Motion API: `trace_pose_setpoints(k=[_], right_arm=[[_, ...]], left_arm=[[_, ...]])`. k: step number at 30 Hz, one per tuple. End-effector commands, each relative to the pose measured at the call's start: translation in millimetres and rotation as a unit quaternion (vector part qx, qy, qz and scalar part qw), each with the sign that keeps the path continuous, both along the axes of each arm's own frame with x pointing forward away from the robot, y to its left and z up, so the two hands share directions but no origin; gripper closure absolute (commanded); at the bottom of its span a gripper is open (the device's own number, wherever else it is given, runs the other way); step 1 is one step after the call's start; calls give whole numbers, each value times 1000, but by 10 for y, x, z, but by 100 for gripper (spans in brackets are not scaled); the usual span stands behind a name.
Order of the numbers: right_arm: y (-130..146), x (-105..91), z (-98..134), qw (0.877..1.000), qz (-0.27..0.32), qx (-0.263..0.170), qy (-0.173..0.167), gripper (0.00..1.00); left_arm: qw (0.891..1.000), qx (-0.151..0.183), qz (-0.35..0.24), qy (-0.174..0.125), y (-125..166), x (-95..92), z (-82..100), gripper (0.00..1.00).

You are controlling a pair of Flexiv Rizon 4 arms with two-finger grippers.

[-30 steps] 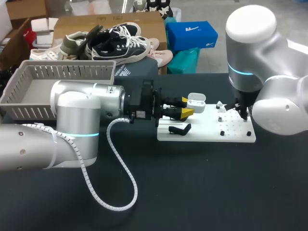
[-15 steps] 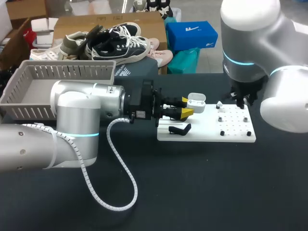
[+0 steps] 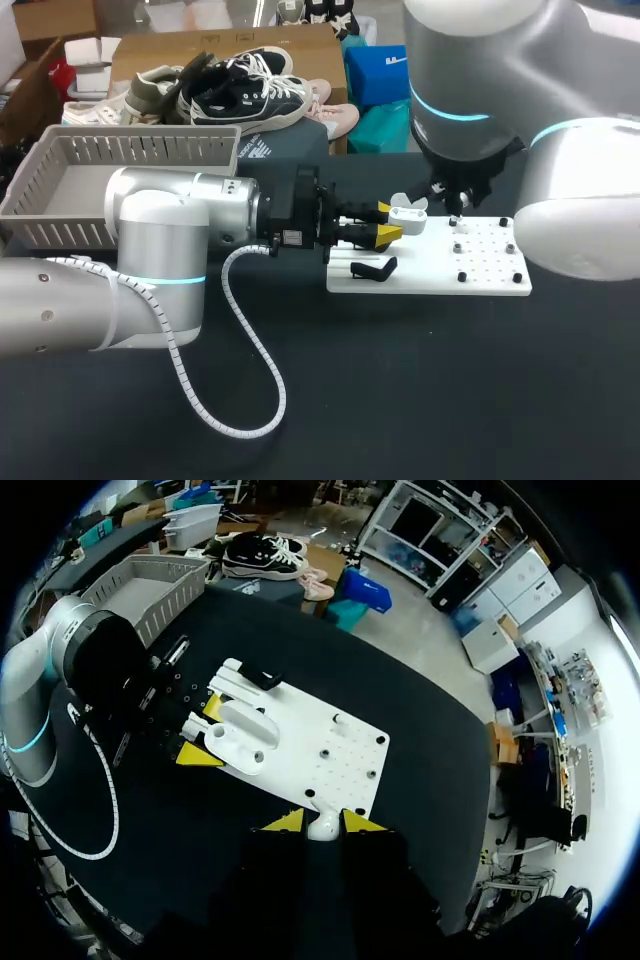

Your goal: Pick up each earbud case from the left stands, insert the matching earbuds, close the lid, and place the case in the box.

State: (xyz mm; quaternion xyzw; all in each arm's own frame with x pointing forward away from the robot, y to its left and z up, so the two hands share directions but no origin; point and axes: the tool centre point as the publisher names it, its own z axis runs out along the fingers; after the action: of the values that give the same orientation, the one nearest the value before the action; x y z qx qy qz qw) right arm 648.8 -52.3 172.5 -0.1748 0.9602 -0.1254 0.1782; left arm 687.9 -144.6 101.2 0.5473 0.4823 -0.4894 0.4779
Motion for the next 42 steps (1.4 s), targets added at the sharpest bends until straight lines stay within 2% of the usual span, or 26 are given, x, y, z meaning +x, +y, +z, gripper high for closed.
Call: trace_pose_setpoints(k=[1,9,12,30,32,34,35,36,37,42], right_arm=[[200,-2,105,999,-17,-8,30,100],[361,-66,35,996,-52,-14,65,100],[379,-110,23,997,-55,-7,54,100],[379,-110,23,997,-55,-7,54,100],[397,16,32,993,-98,-11,62,100],[381,129,19,985,-160,-43,57,100],[379,173,24,979,-195,-38,53,100],[381,201,39,972,-226,-16,60,100],[389,212,52,967,-244,-3,71,100],[413,173,6,954,-287,-14,79,100]], left_arm=[[1000,0,2,-1,-6,-8,-1,100],[1000,0,2,-1,-6,-8,-1,100],[1000,0,2,-1,-6,-8,-1,100],[1000,0,2,-1,-6,-8,-1,100],[1000,0,2,-1,-6,-8,-1,100],[1000,0,2,-1,-6,-8,-1,100],[1000,0,2,-1,-6,-8,-1,100],[1000,0,2,-1,-6,-8,-1,100],[1000,0,2,-1,-6,-8,-1,100],[1000,0,2,-1,-6,-8,-1,100]])
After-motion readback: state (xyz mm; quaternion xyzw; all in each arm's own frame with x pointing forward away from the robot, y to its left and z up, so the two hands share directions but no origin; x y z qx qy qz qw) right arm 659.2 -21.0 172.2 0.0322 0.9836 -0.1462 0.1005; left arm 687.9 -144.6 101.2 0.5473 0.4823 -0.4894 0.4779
